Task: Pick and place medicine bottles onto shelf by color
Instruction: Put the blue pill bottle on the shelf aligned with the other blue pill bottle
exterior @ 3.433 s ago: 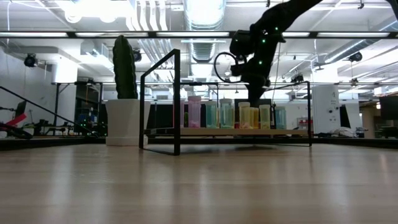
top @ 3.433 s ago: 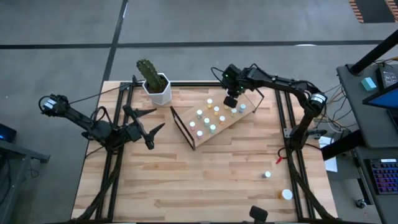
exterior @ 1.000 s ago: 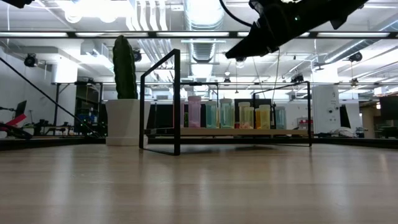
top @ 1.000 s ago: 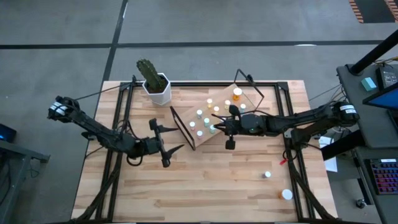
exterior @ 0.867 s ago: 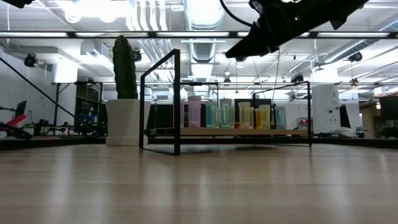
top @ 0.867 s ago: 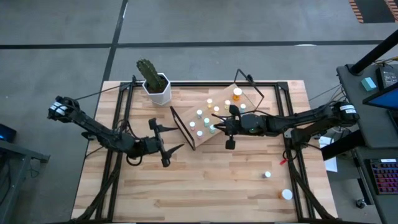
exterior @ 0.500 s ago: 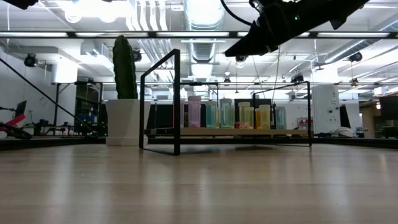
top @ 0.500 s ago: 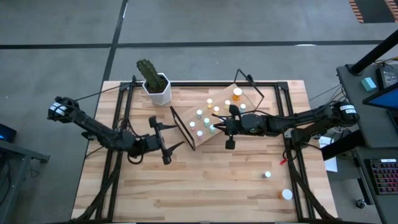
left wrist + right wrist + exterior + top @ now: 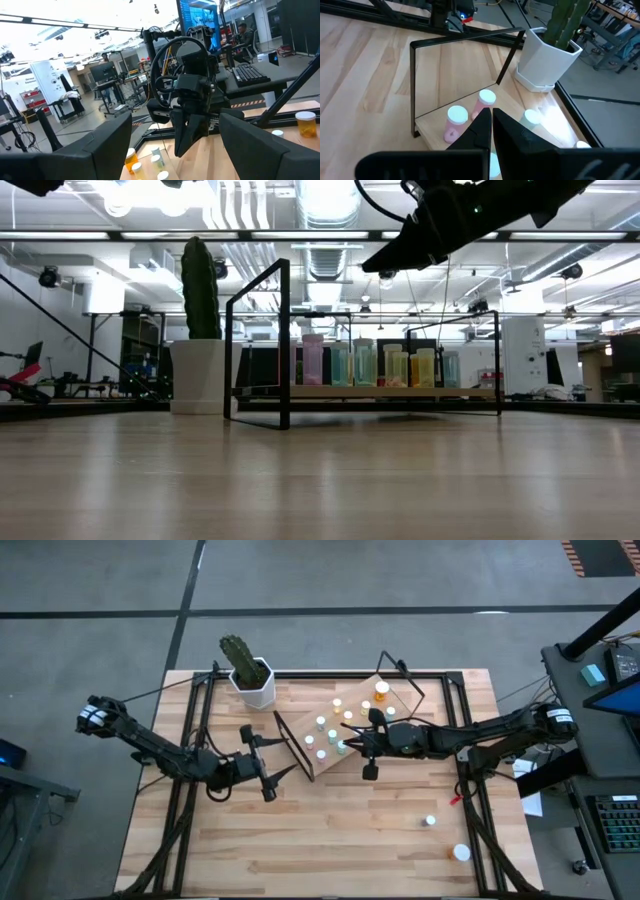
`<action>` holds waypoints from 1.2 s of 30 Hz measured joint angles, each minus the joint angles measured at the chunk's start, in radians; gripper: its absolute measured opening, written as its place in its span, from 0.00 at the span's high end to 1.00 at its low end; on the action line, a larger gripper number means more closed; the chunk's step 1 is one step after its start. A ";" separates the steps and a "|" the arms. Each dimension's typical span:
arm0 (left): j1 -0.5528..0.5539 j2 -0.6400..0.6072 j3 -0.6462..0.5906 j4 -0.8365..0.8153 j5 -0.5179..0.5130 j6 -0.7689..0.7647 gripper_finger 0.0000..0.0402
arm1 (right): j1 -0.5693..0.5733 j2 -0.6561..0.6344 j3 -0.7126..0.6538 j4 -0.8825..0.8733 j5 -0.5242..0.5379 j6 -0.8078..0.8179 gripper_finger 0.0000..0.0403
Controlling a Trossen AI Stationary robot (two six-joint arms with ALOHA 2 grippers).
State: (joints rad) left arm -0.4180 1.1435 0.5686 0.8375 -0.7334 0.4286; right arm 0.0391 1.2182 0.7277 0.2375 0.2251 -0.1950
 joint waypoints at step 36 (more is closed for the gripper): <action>0.004 0.008 -0.001 0.013 0.000 -0.057 0.30 | 0.522 -0.142 0.251 -1.489 -0.494 1.561 0.98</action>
State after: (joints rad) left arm -0.4141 1.1515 0.5678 0.8505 -0.7334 0.3717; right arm 0.5609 1.0759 0.9789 -1.2513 -0.2687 1.3664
